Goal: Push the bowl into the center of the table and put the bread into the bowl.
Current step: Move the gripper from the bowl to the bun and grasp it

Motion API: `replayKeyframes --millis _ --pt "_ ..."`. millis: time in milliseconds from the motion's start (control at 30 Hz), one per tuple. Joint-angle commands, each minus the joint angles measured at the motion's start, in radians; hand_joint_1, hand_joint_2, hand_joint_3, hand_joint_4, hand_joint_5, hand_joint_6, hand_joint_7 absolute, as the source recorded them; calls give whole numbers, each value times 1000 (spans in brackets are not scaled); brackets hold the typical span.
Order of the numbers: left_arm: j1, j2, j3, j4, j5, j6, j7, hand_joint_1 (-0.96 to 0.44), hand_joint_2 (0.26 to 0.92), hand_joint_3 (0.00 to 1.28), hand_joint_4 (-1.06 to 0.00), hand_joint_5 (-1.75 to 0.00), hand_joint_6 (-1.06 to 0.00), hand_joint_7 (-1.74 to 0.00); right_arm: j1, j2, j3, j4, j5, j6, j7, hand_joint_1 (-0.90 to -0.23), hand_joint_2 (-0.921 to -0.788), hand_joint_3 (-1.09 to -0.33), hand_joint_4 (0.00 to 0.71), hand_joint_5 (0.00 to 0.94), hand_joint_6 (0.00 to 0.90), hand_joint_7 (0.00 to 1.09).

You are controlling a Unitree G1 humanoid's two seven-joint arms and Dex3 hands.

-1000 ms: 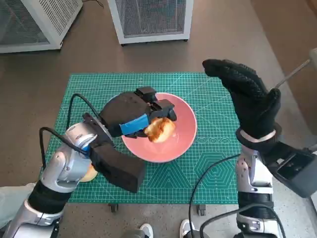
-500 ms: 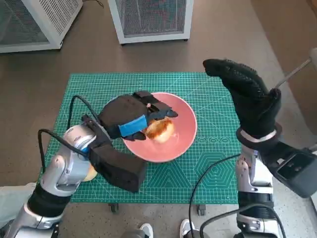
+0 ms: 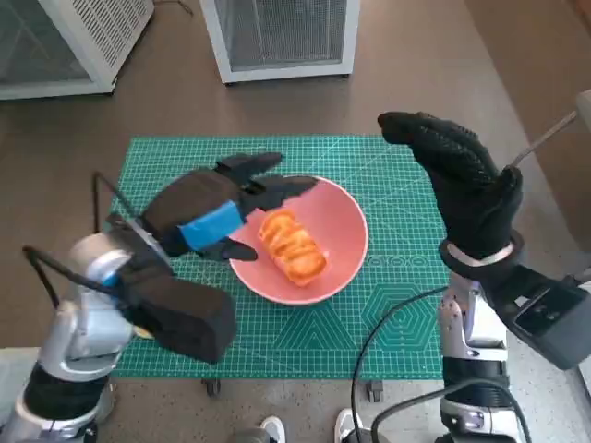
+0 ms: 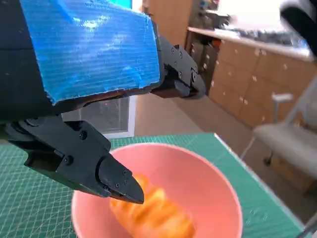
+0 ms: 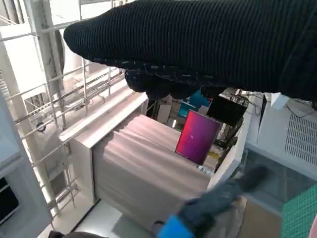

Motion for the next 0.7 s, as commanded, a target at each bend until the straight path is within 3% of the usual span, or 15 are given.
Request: replayKeyframes --millis 33,467,700 --pt "59 49 87 -87 -45 57 -34 -193 744 0 -142 -1 -290 -3 20 3 4 11 -8 5 -4 -637 -921 -655 221 3 283 22" --pt "299 186 400 -290 -153 183 -134 -156 731 0 -103 0 -281 -1 32 7 8 -2 -1 18 -2 -633 -921 -654 226 4 285 25" --pt "438 253 506 -365 -184 257 -213 -106 710 4 -87 -6 -290 -6 35 5 7 -5 11 28 4 -629 -921 -653 226 4 285 26"
